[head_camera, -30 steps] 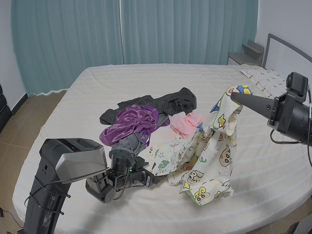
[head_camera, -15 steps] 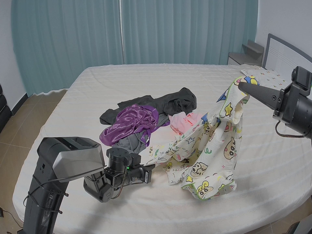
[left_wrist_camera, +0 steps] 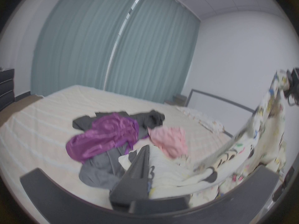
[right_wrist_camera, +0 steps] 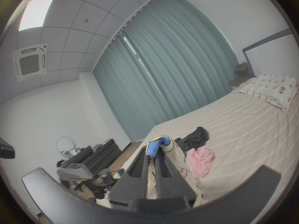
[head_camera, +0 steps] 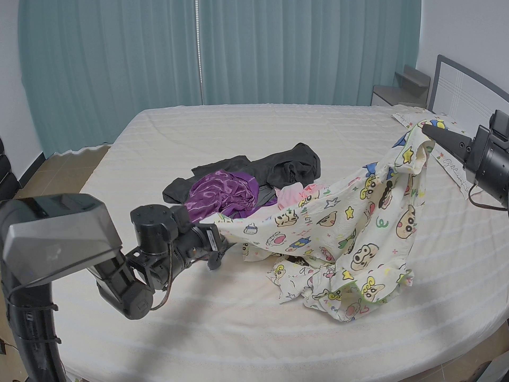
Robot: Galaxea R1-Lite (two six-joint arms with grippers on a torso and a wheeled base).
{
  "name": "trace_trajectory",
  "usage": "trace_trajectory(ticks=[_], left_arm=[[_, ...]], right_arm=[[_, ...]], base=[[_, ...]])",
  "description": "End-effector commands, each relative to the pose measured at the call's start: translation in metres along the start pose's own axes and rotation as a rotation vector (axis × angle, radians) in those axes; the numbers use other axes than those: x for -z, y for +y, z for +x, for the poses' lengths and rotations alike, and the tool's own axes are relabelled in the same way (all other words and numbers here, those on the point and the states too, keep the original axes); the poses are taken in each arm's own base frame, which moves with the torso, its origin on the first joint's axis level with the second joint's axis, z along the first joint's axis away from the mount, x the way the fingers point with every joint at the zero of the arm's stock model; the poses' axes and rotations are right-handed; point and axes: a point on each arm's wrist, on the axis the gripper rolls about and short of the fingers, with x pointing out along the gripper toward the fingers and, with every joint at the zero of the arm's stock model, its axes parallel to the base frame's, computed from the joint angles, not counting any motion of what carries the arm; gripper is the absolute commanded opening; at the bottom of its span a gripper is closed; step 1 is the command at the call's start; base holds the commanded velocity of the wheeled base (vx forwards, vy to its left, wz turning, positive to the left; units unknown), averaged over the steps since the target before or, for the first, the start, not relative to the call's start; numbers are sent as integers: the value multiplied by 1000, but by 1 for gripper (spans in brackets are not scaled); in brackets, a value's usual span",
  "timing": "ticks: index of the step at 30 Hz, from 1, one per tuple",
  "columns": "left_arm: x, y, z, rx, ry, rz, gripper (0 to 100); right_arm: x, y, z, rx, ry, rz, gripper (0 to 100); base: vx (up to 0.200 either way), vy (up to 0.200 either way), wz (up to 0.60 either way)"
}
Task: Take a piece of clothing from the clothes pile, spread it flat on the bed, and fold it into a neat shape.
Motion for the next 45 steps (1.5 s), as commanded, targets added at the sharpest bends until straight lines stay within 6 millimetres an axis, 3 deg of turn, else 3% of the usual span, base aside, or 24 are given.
trace_trajectory(ticks=[1,5,6,7,8,12,16,19,25,33,38,45], left_arm=[[-87,-21,-38,-13,-277,-26,0],[-120,-31,-53,13,-384,-22,0],[-120,-31,-53,13,-384,-22,0],[-134,-34,-62,12,-416,-2,0],[-134,-34,-62,12,-416,-2,0],[-167,-42,-81,21,-486,5,0],[-193,-46,-86,-7,-544,-11,0],[-191,-47,-88,-14,-529,-13,0],[-158,-43,-91,-25,-415,-10,0],[-129,-42,-94,-8,-308,-110,0],[-119,-42,-96,-2,-272,-154,0],[-111,-49,-102,21,-241,-155,0]], right_arm=[[-29,-14,14,114,-123,-15,0],[-46,-4,15,100,-190,-26,0],[-46,-4,15,100,-190,-26,0],[-54,2,14,83,-220,-32,0],[-54,2,14,83,-220,-32,0],[-80,20,5,29,-312,-53,0],[-79,31,0,-14,-308,-48,0],[-65,24,1,7,-261,-37,0],[-35,1,8,83,-161,-19,0],[-16,-12,19,126,-88,0,0],[-12,-11,19,134,-86,36,0],[-17,-6,11,114,-116,103,0]], base=[[0,0,0],[0,0,0],[0,0,0],[0,0,0],[0,0,0],[0,0,0],[0,0,0],[0,0,0],[0,0,0],[0,0,0],[0,0,0],[-200,0,0]])
